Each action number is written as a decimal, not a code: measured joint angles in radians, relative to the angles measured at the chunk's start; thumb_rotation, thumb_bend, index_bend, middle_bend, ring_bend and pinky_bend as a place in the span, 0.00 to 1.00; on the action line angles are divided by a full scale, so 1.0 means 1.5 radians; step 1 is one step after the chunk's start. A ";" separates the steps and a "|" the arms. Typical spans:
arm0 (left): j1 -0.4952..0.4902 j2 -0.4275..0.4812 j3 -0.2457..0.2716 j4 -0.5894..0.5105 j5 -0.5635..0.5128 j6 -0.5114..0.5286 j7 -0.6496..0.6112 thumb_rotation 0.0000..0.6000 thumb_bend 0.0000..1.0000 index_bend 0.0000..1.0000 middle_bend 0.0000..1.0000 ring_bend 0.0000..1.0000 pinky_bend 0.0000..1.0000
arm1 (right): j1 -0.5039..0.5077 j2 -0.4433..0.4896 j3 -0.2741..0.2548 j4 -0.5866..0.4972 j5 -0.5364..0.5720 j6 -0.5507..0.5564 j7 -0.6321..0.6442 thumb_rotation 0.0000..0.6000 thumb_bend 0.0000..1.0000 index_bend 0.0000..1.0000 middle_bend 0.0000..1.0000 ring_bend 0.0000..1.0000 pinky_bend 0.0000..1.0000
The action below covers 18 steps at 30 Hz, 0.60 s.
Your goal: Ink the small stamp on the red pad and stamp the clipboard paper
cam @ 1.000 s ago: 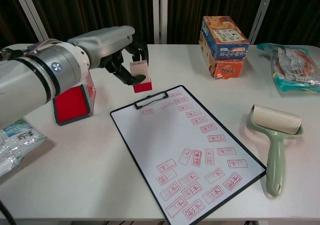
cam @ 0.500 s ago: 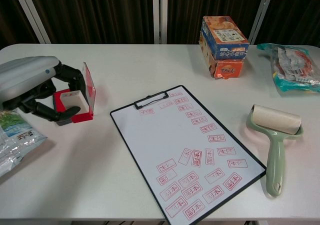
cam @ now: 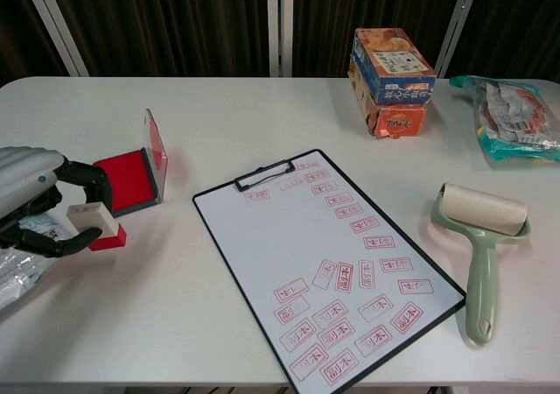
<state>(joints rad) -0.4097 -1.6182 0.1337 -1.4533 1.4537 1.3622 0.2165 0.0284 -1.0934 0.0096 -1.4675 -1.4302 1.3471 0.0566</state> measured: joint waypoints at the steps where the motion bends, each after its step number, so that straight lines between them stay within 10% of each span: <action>1: 0.002 -0.003 0.001 0.009 0.005 -0.002 -0.007 1.00 0.45 0.70 0.73 1.00 1.00 | 0.000 0.002 0.001 -0.003 0.000 0.002 -0.001 1.00 0.26 0.00 0.00 0.00 0.00; 18: 0.027 -0.054 -0.017 0.136 0.055 -0.025 -0.077 1.00 0.42 0.68 0.71 1.00 1.00 | 0.002 0.004 0.001 -0.015 0.004 0.000 -0.017 1.00 0.26 0.00 0.00 0.00 0.00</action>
<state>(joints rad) -0.3690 -1.6996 0.1079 -1.2498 1.5358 1.3248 0.1012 0.0309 -1.0871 0.0116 -1.4899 -1.4237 1.3477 0.0315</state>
